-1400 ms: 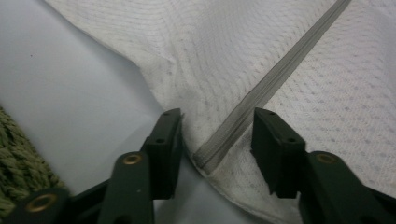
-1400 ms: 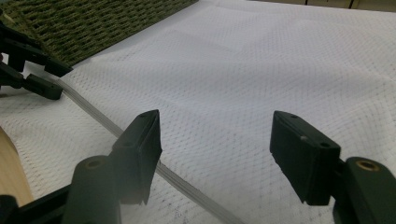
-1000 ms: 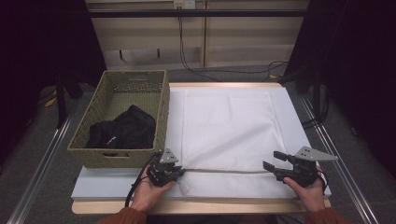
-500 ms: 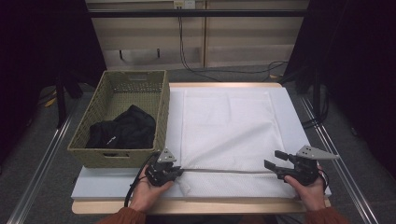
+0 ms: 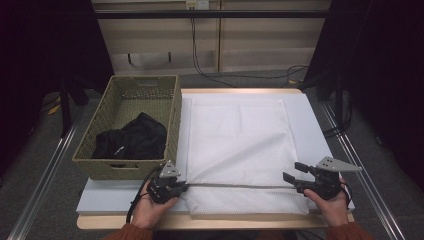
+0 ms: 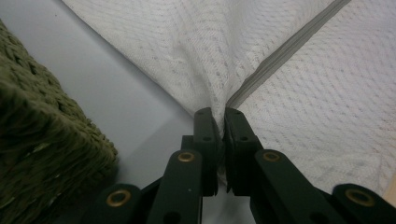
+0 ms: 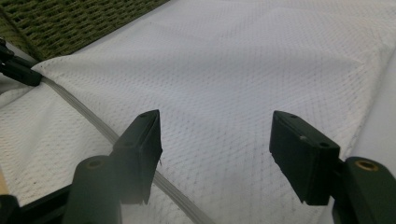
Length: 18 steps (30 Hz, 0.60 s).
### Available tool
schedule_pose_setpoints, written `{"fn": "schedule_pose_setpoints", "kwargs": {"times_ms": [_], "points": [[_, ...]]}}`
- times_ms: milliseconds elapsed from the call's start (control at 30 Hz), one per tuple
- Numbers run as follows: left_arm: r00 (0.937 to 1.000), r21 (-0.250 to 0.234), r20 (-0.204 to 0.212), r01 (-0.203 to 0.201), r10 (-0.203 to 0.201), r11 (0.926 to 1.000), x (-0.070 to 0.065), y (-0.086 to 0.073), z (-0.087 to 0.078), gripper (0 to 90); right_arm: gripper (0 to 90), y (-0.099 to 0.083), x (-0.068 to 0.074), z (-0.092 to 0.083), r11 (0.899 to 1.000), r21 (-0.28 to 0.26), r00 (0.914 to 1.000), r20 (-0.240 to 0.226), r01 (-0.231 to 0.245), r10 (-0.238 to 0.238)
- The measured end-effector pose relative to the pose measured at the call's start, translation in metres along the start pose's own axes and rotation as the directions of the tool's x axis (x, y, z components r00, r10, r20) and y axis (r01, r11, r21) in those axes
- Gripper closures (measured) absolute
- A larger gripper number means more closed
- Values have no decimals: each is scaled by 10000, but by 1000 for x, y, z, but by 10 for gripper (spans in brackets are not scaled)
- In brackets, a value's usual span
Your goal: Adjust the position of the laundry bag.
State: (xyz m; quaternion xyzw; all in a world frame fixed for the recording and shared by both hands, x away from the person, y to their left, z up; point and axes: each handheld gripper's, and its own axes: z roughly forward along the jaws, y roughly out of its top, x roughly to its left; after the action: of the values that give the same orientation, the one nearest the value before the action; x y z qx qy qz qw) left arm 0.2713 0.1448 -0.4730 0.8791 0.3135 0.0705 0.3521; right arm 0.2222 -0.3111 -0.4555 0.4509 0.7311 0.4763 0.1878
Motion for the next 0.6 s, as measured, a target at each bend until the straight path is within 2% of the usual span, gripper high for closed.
{"fn": "schedule_pose_setpoints", "kwargs": {"times_ms": [167, 267, 367, 467, 533, 600], "points": [[9998, -54, -210, -5, 4, 10000, -1, 1, 1, 851, 340, 0, 0, 0, 10000, 41, 10000, 81, 29, -29], [9997, -61, -191, -118, 117, 9999, 0, 1, 1, 851, 340, -1, 0, -1, 9999, 71, 10000, 43, 84, -84], [9997, -92, -257, -26, 23, 10000, 0, 2, 2, 854, 340, -1, 0, 1, 9999, 153, 10000, -78, 36, -34], [9990, -39, -415, -159, 157, 9999, -2, 0, 0, 856, 340, 0, 1, 1, 9997, 172, 9998, -115, 148, -146], [9966, -43, -775, -298, 294, 9995, -2, -2, -3, 857, 340, 0, 1, 2, 9996, 199, 9997, -132, 185, -182], [9972, -157, -729, -153, 141, 9998, 0, -6, -5, 856, 346, 0, 0, 3, 9996, 219, 9999, -58, 158, -157]]}}
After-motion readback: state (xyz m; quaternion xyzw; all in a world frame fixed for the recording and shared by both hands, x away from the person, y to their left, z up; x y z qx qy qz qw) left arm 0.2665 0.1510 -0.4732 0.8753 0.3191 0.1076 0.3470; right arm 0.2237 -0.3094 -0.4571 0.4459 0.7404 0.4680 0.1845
